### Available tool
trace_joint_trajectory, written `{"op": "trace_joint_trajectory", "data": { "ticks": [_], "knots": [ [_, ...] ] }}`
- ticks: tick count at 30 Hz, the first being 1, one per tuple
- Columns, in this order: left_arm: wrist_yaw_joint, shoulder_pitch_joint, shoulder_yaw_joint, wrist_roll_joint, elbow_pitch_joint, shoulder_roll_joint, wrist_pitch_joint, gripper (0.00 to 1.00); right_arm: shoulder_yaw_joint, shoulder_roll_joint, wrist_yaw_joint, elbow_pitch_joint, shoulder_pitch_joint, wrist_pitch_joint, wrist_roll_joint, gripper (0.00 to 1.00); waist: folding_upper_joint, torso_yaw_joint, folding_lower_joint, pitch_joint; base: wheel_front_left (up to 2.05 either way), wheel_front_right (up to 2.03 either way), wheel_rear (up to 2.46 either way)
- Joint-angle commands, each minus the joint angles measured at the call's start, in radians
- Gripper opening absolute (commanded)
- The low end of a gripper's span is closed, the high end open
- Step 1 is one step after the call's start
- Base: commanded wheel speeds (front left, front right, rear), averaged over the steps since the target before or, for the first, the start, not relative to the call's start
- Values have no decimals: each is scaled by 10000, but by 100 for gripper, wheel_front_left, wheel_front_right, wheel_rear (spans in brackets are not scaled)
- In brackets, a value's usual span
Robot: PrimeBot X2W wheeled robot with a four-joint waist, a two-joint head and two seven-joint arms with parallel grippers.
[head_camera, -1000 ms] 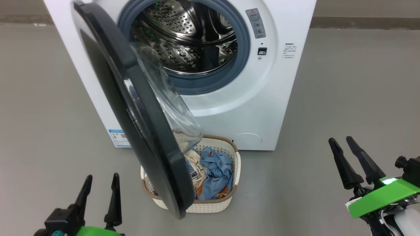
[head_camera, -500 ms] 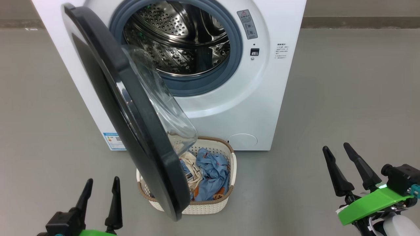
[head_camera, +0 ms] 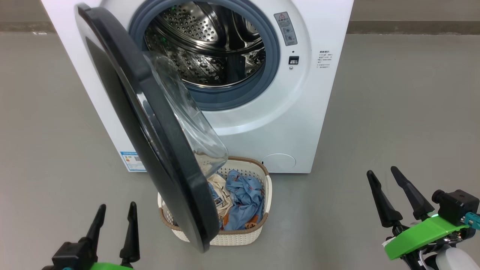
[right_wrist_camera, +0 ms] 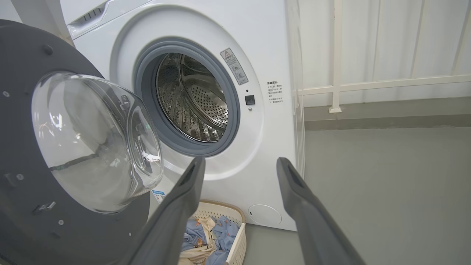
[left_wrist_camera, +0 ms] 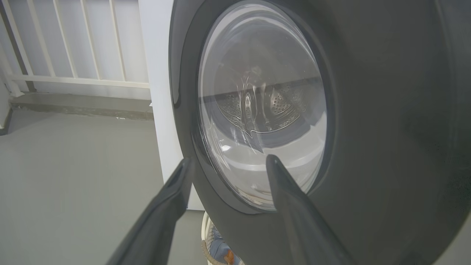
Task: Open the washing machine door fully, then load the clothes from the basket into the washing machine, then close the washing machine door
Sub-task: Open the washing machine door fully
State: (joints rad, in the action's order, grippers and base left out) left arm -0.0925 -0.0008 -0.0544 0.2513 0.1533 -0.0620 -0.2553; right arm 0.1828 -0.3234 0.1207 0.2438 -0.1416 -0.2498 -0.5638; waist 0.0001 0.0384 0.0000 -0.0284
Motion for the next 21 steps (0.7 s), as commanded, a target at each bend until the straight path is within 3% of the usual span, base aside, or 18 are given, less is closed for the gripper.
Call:
{"op": "trace_joint_trajectory", "data": {
  "ticks": [1,13,14,15,16,17,18,21],
  "knots": [
    [1,-433,364,-113,-220,-80,-64,100,181,-119,100,-173,-65,-119,74,100,-1,-5,0,-2,0,0,0],
    [-34,-509,404,-121,-230,-82,-64,100,128,-59,100,-76,-93,-120,154,100,-1,12,0,32,0,0,0],
    [-39,-522,406,-115,-234,-85,-64,85,122,-51,100,-71,-90,-120,163,100,-1,13,0,42,0,0,0],
    [-45,-537,404,-105,-237,-87,-64,44,119,-42,100,-63,-89,-120,169,100,-1,14,0,53,0,0,0],
    [-45,-537,404,-105,-237,-87,-64,44,119,-42,100,-63,-89,-120,169,100,-1,14,0,53,0,0,0],
    [-50,-557,402,-96,-245,-88,-64,17,117,-33,100,-59,-93,-120,173,100,-1,15,0,66,0,0,0],
    [-54,-582,400,-86,-260,-88,-64,0,118,-28,100,-53,-98,-120,180,100,-1,16,0,77,0,0,0],
    [-55,-668,404,-60,-342,-82,-64,0,113,-8,100,-49,-122,-120,192,100,-1,13,0,112,0,0,0]
  ]
}}
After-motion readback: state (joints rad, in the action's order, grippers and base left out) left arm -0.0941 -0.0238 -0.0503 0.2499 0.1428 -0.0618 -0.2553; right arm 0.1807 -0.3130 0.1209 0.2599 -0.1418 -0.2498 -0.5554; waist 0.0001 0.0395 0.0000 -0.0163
